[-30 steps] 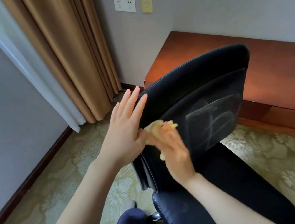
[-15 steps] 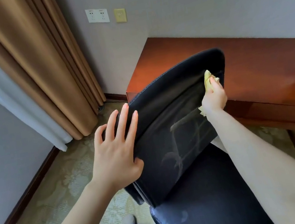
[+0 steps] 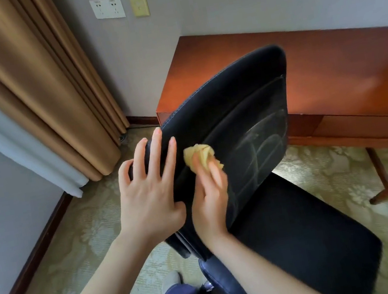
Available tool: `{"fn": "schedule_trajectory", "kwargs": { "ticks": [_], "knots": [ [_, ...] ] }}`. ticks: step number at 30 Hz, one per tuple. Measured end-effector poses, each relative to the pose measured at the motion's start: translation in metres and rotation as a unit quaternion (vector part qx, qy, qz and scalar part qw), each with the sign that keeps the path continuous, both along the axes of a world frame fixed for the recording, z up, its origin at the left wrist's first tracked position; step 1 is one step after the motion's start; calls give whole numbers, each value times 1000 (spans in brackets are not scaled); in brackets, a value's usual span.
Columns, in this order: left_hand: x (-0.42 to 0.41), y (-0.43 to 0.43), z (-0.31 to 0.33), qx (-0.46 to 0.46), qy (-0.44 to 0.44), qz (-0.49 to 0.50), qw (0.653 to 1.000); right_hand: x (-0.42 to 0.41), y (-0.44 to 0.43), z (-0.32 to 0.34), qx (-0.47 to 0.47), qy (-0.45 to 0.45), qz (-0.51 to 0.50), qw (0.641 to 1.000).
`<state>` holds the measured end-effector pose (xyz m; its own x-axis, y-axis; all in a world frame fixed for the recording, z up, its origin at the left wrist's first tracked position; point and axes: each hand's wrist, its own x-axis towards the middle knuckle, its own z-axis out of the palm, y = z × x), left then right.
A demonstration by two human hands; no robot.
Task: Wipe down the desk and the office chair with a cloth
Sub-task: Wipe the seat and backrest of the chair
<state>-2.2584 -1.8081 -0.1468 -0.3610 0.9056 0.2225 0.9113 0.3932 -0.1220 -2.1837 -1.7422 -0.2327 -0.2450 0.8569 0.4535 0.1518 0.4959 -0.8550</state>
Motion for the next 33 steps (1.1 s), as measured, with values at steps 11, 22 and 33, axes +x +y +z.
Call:
{"fn": "schedule_trajectory", "kwargs": {
  "ticks": [11, 22, 33],
  "knots": [
    [2, -2, -4, 2, 32, -9, 999, 32, 33, -43, 319, -74, 184, 927],
    [1, -3, -2, -13, 13, -26, 1000, 37, 136, 2, 183, -161, 9, 970],
    [-19, -49, -4, -39, -3, -82, 996, 5, 170, 36, -126, -60, -232, 963]
  ]
}}
